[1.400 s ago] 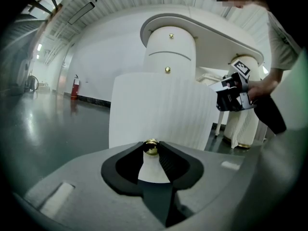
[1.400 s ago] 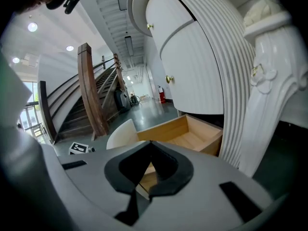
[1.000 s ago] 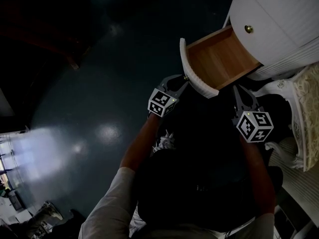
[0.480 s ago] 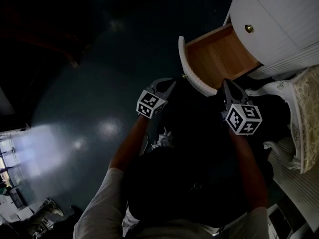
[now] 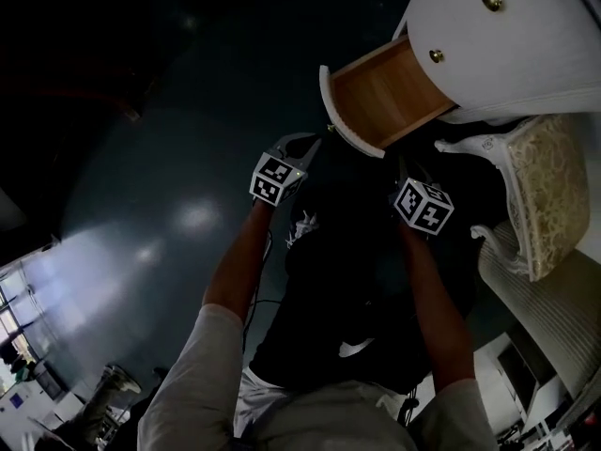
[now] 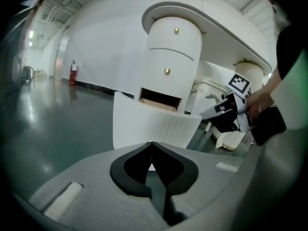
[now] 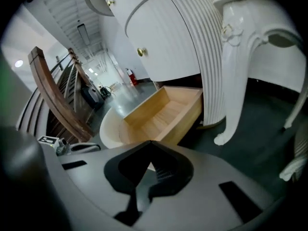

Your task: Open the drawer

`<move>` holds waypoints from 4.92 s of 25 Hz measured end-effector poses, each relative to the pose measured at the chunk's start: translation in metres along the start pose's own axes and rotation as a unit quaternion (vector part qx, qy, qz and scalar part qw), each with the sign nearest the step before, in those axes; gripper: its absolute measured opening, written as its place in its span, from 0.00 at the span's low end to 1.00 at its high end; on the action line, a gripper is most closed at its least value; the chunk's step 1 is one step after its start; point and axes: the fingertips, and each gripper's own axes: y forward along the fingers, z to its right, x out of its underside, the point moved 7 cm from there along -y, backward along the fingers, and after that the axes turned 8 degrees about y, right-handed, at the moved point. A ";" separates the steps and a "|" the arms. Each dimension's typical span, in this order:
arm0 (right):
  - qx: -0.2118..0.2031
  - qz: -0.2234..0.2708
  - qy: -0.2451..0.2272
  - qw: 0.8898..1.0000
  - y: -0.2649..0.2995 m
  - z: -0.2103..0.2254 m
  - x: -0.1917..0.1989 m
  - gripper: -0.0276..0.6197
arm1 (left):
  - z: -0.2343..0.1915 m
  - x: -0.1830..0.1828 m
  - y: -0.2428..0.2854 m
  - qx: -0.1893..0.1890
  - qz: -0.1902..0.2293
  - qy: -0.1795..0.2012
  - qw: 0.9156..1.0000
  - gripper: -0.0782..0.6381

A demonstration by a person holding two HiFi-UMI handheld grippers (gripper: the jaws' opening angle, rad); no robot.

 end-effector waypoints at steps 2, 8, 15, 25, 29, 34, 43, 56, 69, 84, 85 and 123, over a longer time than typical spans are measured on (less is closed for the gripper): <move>0.016 -0.026 -0.003 1.000 -0.029 -0.014 -0.006 0.07 | 0.009 -0.030 -0.019 0.010 -0.018 -0.008 1.000 0.12; 0.017 -0.064 -0.040 0.997 -0.109 -0.062 -0.046 0.07 | 0.035 -0.124 -0.070 0.049 -0.054 -0.017 0.997 0.12; 0.025 -0.069 -0.038 0.997 -0.202 -0.140 -0.117 0.07 | 0.047 -0.258 -0.144 0.072 -0.070 -0.018 0.995 0.12; 0.000 -0.054 -0.059 0.997 -0.341 -0.240 -0.161 0.07 | 0.116 -0.393 -0.241 0.047 -0.095 0.025 0.994 0.12; -0.004 -0.043 -0.066 0.997 -0.389 -0.259 -0.179 0.07 | 0.155 -0.439 -0.262 0.041 -0.088 0.020 0.995 0.12; 0.002 -0.030 -0.065 0.997 -0.433 -0.268 -0.193 0.07 | 0.196 -0.482 -0.280 0.042 -0.073 0.015 0.996 0.12; -0.028 0.005 -0.060 0.998 -0.513 -0.292 -0.198 0.07 | 0.259 -0.521 -0.338 0.022 -0.076 0.019 0.997 0.12; -0.055 0.016 -0.146 0.988 -0.572 -0.301 -0.155 0.07 | 0.315 -0.511 -0.377 -0.030 -0.046 -0.006 0.998 0.12; -0.035 0.021 -0.125 0.991 -0.589 -0.288 -0.134 0.07 | 0.336 -0.497 -0.387 -0.023 -0.047 0.007 0.999 0.12; -0.028 0.040 -0.105 0.993 -0.604 -0.264 -0.125 0.07 | 0.348 -0.476 -0.393 -0.026 -0.068 0.017 0.997 0.12; -0.029 0.042 -0.103 0.993 -0.604 -0.263 -0.127 0.07 | 0.347 -0.476 -0.393 -0.027 -0.068 0.016 0.997 0.12; -0.019 0.061 -0.094 0.994 -0.609 -0.249 -0.134 0.07 | 0.359 -0.477 -0.378 0.000 -0.071 0.001 0.998 0.12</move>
